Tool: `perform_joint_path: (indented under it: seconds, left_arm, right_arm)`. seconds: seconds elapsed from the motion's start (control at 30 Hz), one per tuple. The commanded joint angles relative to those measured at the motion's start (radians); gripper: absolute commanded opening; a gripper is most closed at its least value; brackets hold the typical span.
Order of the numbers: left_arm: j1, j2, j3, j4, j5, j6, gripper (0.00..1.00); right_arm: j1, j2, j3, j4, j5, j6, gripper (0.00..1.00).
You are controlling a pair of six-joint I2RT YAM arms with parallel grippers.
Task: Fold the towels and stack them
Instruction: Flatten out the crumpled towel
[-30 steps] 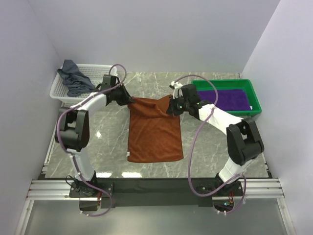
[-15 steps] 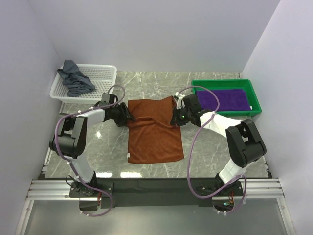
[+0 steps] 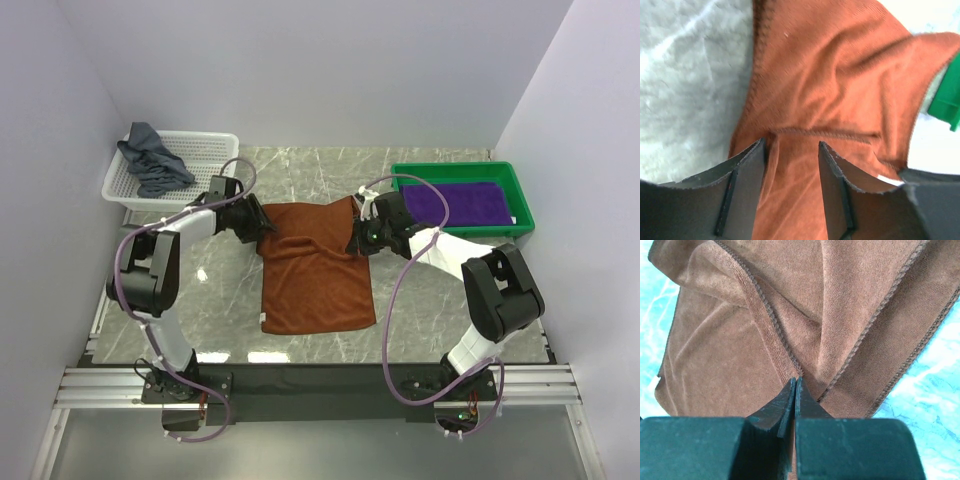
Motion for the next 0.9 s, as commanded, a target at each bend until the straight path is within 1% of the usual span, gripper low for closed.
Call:
perform_joint_path:
  seconds: [0.0,0.1,0.2,0.23,0.3,0.33,0.4,0.47,0.53,0.57,0.7,0.87]
  left_arm:
    - [0.000,0.045,0.054,-0.040,-0.041,-0.003,0.52]
    - [0.000,0.083,0.077,-0.060,-0.041,-0.006,0.50]
    - [0.000,0.103,0.082,-0.060,-0.041,-0.004,0.45]
    - [0.000,0.104,0.083,-0.062,-0.044,-0.004,0.42]
    - [0.000,0.111,0.092,-0.069,-0.049,-0.003,0.38]
    - [0.000,0.111,0.095,-0.073,-0.052,0.000,0.34]
    - [0.000,0.114,0.105,-0.082,-0.061,0.008,0.31]
    - [0.000,0.111,0.111,-0.091,-0.069,0.015,0.22]
    - [0.000,0.111,0.112,-0.099,-0.069,0.022,0.17]
    - [0.000,0.111,0.114,-0.100,-0.069,0.022,0.15]
    - [0.000,0.098,0.114,-0.109,-0.063,0.029,0.01]
    - [0.000,0.037,0.180,-0.145,-0.095,0.080,0.01]
  right_arm:
    - [-0.006,-0.017,-0.002,0.044,-0.011,0.006,0.00]
    - [-0.008,-0.016,0.000,0.044,-0.014,0.005,0.00]
    - [-0.006,-0.014,-0.002,0.047,-0.016,0.005,0.00]
    - [-0.008,-0.013,0.000,0.047,-0.016,0.006,0.00]
    - [-0.008,-0.009,0.000,0.049,-0.020,0.008,0.00]
    - [-0.006,-0.010,0.000,0.050,-0.022,0.006,0.00]
    - [-0.008,-0.008,0.003,0.052,-0.023,0.008,0.00]
    - [-0.006,-0.005,0.003,0.051,-0.022,0.009,0.00]
    - [-0.008,-0.006,0.001,0.054,-0.023,0.008,0.00]
    - [-0.008,-0.008,0.001,0.054,-0.023,0.008,0.00]
    - [-0.008,-0.013,0.015,0.044,-0.019,0.008,0.00]
    - [-0.016,-0.025,0.075,0.009,0.018,-0.009,0.00]
